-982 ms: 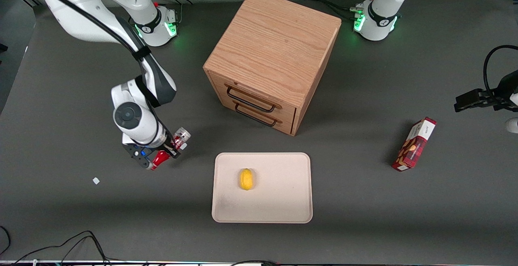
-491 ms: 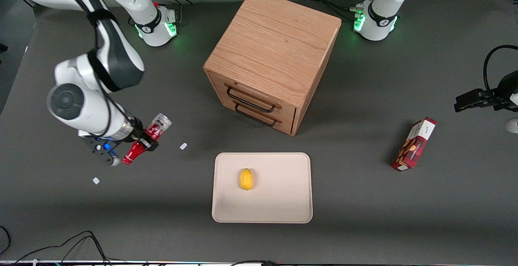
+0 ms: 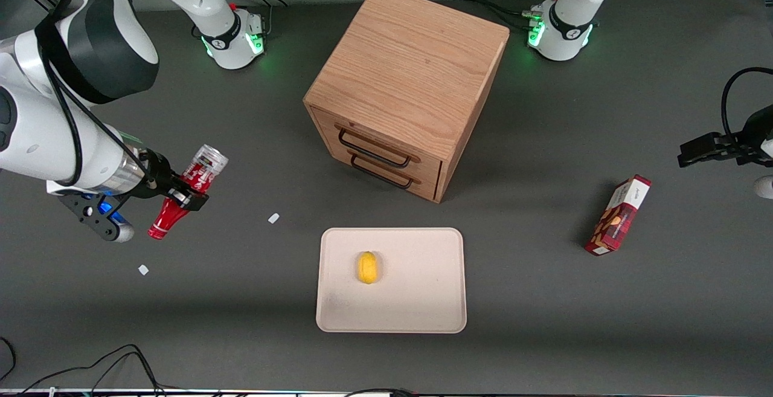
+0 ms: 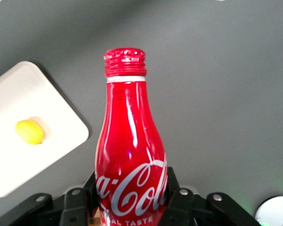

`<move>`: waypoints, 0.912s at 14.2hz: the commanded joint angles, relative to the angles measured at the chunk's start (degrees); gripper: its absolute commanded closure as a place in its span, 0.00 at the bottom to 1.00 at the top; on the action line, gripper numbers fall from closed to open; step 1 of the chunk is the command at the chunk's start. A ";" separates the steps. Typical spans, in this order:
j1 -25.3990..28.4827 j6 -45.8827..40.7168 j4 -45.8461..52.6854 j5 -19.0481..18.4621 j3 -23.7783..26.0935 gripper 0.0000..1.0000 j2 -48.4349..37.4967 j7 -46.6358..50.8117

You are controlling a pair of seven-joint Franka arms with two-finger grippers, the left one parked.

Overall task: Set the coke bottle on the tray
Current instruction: 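Lift the bottle with the right gripper and turn it upright, then carry the upright bottle over the white tray beside the lemon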

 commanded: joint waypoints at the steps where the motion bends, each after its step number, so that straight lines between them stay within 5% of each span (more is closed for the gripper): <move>1: 4.88 -3.27 11.02 -3.98 -1.14 1.00 8.92 -2.91; 5: 16.56 -0.38 18.67 -5.56 -10.88 1.00 18.15 -14.14; 13: 20.53 22.29 18.77 -3.10 -11.43 1.00 31.96 -18.46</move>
